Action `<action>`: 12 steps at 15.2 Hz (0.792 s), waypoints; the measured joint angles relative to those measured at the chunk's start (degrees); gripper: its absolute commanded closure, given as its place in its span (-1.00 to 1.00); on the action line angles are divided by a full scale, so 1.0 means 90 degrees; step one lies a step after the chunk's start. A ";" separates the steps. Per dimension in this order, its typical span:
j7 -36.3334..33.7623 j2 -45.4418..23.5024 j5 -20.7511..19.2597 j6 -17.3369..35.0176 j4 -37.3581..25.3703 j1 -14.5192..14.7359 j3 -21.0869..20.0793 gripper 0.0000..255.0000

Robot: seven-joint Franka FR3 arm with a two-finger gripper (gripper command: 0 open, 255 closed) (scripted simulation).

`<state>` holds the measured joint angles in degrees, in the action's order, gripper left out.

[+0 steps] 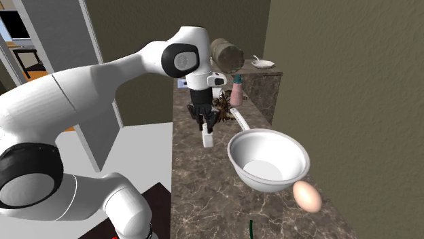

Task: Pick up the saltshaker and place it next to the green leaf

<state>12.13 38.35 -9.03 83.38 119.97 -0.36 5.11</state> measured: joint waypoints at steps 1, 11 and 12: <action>0.0126 0.0100 -0.0065 -0.0073 0.0007 -0.0035 0.0094 1.00; 0.1558 0.0907 -0.0963 -0.0261 0.0338 -0.0437 0.1303 1.00; 0.1673 0.0961 -0.1037 -0.0287 0.0338 -0.0469 0.1393 1.00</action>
<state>27.18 47.01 -18.37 80.80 123.01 -4.57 17.65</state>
